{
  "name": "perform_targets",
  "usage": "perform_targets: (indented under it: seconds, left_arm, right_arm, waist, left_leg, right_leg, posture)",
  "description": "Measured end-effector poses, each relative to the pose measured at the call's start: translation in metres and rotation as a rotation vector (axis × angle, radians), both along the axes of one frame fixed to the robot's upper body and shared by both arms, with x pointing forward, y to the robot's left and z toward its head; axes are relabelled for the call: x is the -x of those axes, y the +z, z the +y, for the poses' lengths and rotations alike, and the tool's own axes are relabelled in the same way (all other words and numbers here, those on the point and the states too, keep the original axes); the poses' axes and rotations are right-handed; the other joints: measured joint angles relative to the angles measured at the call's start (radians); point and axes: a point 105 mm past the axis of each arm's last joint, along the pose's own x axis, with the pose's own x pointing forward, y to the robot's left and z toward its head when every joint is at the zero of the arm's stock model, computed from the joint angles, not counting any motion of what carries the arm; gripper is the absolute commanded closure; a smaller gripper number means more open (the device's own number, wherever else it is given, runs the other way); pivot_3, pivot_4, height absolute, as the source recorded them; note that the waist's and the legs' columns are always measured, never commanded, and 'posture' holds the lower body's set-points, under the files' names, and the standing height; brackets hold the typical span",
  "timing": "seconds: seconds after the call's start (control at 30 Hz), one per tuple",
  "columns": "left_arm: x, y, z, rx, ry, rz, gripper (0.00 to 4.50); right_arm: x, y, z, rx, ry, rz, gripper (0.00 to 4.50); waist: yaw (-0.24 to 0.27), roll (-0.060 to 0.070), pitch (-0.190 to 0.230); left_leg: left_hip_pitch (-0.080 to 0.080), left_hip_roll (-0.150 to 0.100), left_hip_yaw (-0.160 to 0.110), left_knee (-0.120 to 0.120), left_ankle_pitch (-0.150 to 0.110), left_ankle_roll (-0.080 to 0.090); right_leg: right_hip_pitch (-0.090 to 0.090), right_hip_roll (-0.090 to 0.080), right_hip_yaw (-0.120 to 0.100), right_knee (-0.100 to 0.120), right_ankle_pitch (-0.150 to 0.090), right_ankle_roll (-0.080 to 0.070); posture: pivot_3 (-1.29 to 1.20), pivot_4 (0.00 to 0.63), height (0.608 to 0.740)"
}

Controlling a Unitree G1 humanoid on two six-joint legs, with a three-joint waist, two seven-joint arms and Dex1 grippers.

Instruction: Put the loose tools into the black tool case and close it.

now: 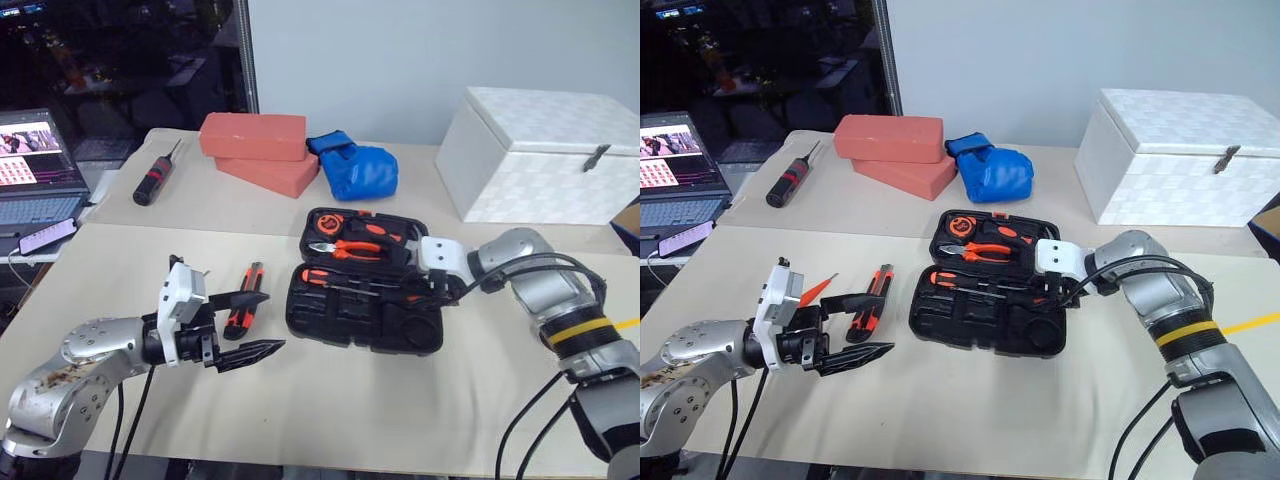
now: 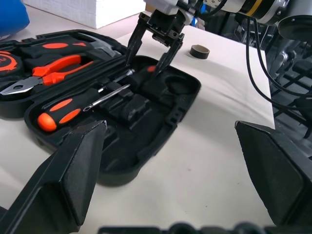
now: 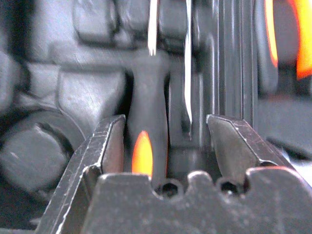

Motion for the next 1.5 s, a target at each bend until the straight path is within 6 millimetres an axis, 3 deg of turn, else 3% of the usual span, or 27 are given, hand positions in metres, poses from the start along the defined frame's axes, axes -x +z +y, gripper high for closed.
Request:
perform_targets:
  seconds: [0.13, 0.27, 0.43, 0.57, 0.67, 0.73, 0.83, 0.9, 0.93, 0.97, 1.03, 1.13, 1.27, 1.4, 1.5]
  left_arm:
    - [-0.003, -0.004, 0.004, 0.000, 0.012, 0.016, 0.00]
    - [-0.006, -0.005, 0.005, 0.001, 0.015, 0.021, 0.00]
    - [-0.010, -0.008, 0.012, -0.012, 0.033, 0.011, 0.00]
    - [-0.013, -0.017, 0.027, -0.052, 0.076, 0.023, 0.00]
    - [-0.015, -0.019, 0.037, -0.063, 0.110, 0.012, 0.00]
    - [-0.016, -0.019, 0.046, -0.065, 0.161, 0.003, 0.00]
    - [-0.016, -0.020, 0.066, -0.066, 0.276, 0.003, 0.00]
    - [-0.021, -0.019, 0.074, -0.067, 0.347, -0.012, 0.00]
    - [-0.026, -0.018, 0.081, -0.067, 0.429, -0.028, 0.00]
    - [-0.031, -0.019, 0.090, -0.083, 0.515, -0.031, 0.00]
    - [-0.038, -0.020, 0.103, -0.107, 0.622, -0.018, 0.00]
    - [-0.051, -0.024, 0.120, -0.160, 0.743, 0.047, 0.00]
    - [-0.070, -0.023, 0.139, -0.273, 0.787, 0.102, 0.00]
    - [-0.080, -0.042, 0.148, -0.361, 0.758, 0.170, 0.00]
    - [-0.084, -0.054, 0.149, -0.435, 0.681, 0.233, 0.69]
  right_arm:
    - [0.008, 0.024, -0.006, -0.190, -0.028, 0.092, 3.13]
    - [0.012, 0.018, -0.005, -0.236, -0.074, 0.097, 4.44]
    - [0.005, -0.029, 0.009, -0.241, -0.246, -0.021, 4.44]
    - [0.006, -0.037, 0.014, -0.109, -0.183, -0.191, 4.44]
    - [0.003, -0.040, 0.017, -0.068, -0.161, -0.264, 4.44]
    - [0.005, -0.037, 0.016, -0.101, -0.176, -0.286, 4.44]
    - [0.022, -0.033, 0.027, -0.301, -0.208, -0.192, 4.44]
    - [0.033, -0.023, 0.030, -0.386, -0.211, -0.146, 3.90]
    - [0.045, -0.010, 0.026, -0.432, -0.210, -0.142, 3.75]
    - [0.056, 0.003, 0.020, -0.459, -0.213, -0.148, 3.26]
    - [0.070, 0.023, 0.015, -0.492, -0.211, -0.170, 2.69]
    - [0.094, 0.025, 0.021, -0.506, -0.179, -0.120, 1.60]
    - [0.104, 0.033, 0.026, -0.506, -0.158, -0.129, 0.17]
    - [0.114, 0.034, 0.029, -0.500, -0.151, -0.135, 0.03]
    - [0.119, 0.037, 0.024, -0.505, -0.175, -0.140, 0.00]
  waist:
    - [0.003, 0.000, 0.000]
    - [0.006, 0.000, 0.000]
    - [0.002, 0.001, 0.000]
    - [0.000, 0.000, -0.002]
    - [-0.002, -0.001, -0.002]
    - [-0.003, -0.002, -0.003]
    - [-0.001, 0.000, -0.001]
    - [0.003, 0.002, 0.001]
    - [0.009, 0.003, 0.001]
    - [0.012, 0.003, 0.001]
    - [0.011, 0.001, 0.000]
    - [0.010, -0.002, 0.001]
    - [0.005, -0.002, 0.001]
    - [0.005, -0.002, 0.001]
    - [0.008, -0.003, 0.001]
  left_leg:
    - [0.000, 0.000, 0.000, 0.000, 0.000, 0.000]
    - [0.000, 0.000, 0.000, 0.000, 0.000, 0.000]
    - [-0.001, 0.000, 0.001, 0.000, 0.001, -0.001]
    - [0.007, 0.001, 0.001, 0.000, 0.000, -0.001]
    - [0.016, 0.002, 0.002, 0.000, 0.000, -0.001]
    - [0.016, 0.003, 0.004, 0.000, 0.000, -0.001]
    - [0.014, 0.007, 0.006, 0.000, 0.000, -0.001]
    - [0.012, 0.007, 0.006, 0.000, 0.000, -0.001]
    - [0.011, 0.007, 0.006, 0.000, 0.000, -0.001]
    - [0.011, 0.007, 0.006, 0.000, 0.000, -0.001]
    - [0.011, 0.008, 0.006, -0.001, 0.000, -0.002]
    - [0.012, 0.008, 0.006, -0.001, 0.000, -0.002]
    - [0.014, 0.008, 0.007, -0.001, -0.004, -0.008]
    - [0.013, 0.008, 0.008, -0.001, -0.004, -0.009]
    - [0.007, 0.009, 0.009, -0.001, -0.001, -0.003]
  right_leg:
    - [0.000, 0.000, 0.000, 0.000, 0.001, -0.001]
    - [0.000, 0.000, 0.000, 0.000, 0.000, 0.000]
    - [-0.003, 0.000, 0.001, 0.002, 0.000, 0.001]
    - [0.005, 0.000, 0.000, 0.000, -0.003, 0.003]
    - [0.013, -0.001, 0.000, -0.001, -0.008, -0.003]
    - [0.012, -0.001, 0.000, 0.000, -0.007, -0.005]
    - [0.010, 0.001, -0.001, 0.001, -0.006, -0.006]
    - [0.008, 0.001, -0.001, 0.002, -0.006, -0.006]
    - [0.008, 0.001, -0.001, 0.001, -0.006, -0.005]
    - [0.009, 0.001, -0.001, 0.002, -0.005, 0.000]
    - [0.009, 0.001, -0.002, 0.000, -0.005, 0.001]
    - [0.009, 0.001, -0.002, 0.001, -0.008, -0.004]
    - [0.008, 0.001, -0.002, -0.001, -0.006, -0.006]
    - [0.007, 0.000, -0.002, -0.001, -0.006, -0.007]
    - [0.002, 0.000, -0.002, -0.001, -0.006, -0.007]
  posture:
    - [0.00, 0.150, 0.740]
    - [0.00, 0.150, 0.740]
    - [0.00, 0.150, 0.740]
    - [0.00, 0.150, 0.740]
    - [0.00, 0.150, 0.740]
    - [0.00, 0.150, 0.740]
    - [0.00, 0.150, 0.740]
    - [0.00, 0.150, 0.740]
    - [0.00, 0.150, 0.740]
    - [0.00, 0.150, 0.740]
    - [0.00, 0.150, 0.740]
    - [0.00, 0.150, 0.740]
    - [0.00, 0.150, 0.740]
    - [0.00, 0.150, 0.740]
    - [0.00, 0.150, 0.740]
